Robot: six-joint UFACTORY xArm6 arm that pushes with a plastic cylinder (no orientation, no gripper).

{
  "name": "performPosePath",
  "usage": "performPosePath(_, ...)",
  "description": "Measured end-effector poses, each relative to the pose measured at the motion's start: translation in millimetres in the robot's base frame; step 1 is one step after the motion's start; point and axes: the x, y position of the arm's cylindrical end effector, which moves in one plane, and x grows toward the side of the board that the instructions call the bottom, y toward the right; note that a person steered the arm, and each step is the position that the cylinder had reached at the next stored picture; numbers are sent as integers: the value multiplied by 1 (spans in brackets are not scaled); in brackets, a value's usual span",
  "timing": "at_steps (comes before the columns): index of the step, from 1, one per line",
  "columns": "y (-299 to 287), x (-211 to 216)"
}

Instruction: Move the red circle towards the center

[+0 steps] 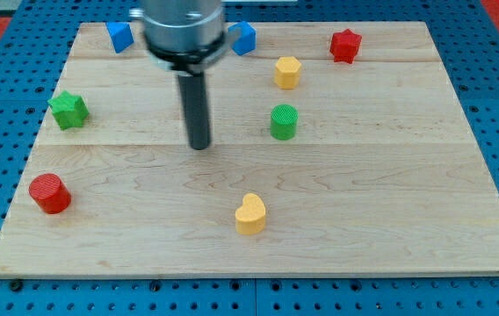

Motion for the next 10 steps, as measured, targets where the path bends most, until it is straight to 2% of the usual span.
performPosePath(1,-117,-17)
performPosePath(2,-210,-16)
performPosePath(3,-210,-1)
performPosePath(4,-189,126)
performPosePath(5,-158,141)
performPosePath(6,-163,82)
performPosePath(7,-157,53)
performPosePath(9,-72,-4)
performPosePath(10,-62,-32)
